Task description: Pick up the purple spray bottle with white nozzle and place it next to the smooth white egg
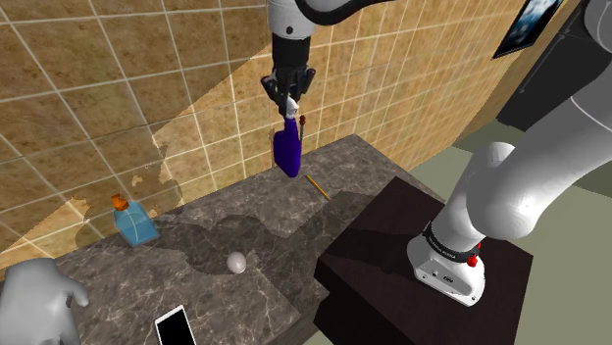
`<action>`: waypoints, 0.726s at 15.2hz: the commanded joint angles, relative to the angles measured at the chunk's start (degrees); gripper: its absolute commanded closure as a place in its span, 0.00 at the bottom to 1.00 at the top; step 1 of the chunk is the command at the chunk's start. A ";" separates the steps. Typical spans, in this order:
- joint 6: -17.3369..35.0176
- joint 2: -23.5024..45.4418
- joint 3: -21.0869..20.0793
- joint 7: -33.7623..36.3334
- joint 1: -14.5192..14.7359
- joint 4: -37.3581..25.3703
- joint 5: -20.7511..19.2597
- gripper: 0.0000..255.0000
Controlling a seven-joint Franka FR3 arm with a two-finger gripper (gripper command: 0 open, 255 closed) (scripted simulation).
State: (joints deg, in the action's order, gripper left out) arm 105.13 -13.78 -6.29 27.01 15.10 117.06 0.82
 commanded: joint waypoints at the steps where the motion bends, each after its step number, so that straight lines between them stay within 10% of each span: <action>1: -0.12 0.13 -1.66 2.70 1.06 -0.27 0.30 1.00; 11: -0.88 6.24 -10.48 17.08 6.50 -7.08 0.18 1.00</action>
State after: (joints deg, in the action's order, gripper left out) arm 104.09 -8.75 -15.88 42.48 21.07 111.01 1.25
